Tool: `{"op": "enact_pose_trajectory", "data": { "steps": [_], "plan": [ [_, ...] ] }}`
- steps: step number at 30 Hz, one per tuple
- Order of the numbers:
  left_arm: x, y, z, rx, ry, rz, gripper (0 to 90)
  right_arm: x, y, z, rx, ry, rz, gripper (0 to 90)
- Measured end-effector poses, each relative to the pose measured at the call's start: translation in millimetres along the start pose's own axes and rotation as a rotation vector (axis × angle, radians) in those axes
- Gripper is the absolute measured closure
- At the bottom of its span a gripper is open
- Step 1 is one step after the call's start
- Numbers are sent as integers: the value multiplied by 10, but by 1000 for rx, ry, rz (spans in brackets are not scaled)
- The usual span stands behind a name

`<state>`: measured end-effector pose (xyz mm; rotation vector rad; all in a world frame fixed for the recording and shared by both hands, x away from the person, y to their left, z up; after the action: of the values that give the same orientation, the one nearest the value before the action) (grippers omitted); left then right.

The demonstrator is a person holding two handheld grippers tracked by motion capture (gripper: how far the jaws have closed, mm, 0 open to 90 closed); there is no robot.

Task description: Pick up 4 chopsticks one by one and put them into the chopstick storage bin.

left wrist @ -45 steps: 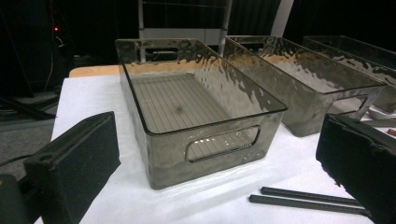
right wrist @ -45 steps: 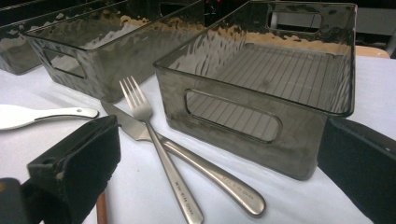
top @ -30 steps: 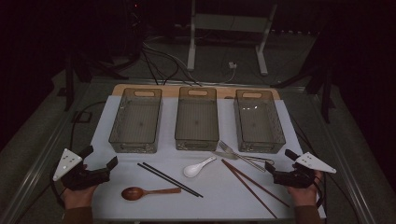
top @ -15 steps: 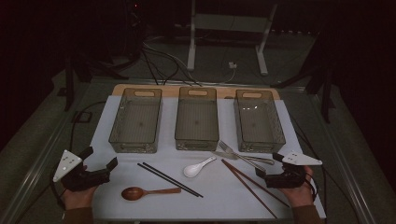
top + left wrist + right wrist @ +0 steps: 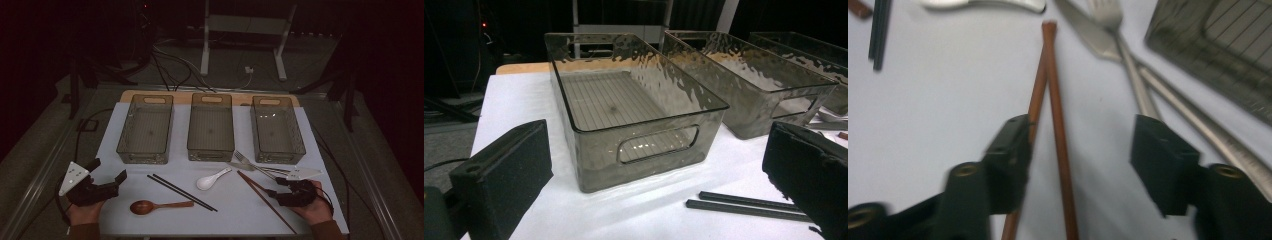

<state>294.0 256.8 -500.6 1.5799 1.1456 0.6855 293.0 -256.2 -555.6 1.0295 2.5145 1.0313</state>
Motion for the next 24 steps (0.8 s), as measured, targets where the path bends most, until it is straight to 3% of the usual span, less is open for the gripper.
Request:
{"op": "enact_pose_trajectory", "data": {
  "steps": [9, 16, 24],
  "plan": [
    [-8, -19, 7, 9, -1, 4, 6, 62, -126, 38, 89, 36, -44, 646],
    [-9, -25, 13, 11, 0, 5, 6, 53, -221, 59, 133, 37, -49, 713],
    [-13, -30, 15, 14, 0, 5, 6, 44, -229, 59, 141, 13, -78, 819]
  ]
}}
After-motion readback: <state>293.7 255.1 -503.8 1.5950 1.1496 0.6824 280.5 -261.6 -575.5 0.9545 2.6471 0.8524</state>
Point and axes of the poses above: each handheld gripper's, and its own axes: z roughly forward along the jaws, y roughly out of its top, x roughly to its left, the point moved 8 cm from there along z, roughly forward along the jaws, and after that the axes turned 1 degree about -z, right-handed, at the moved point
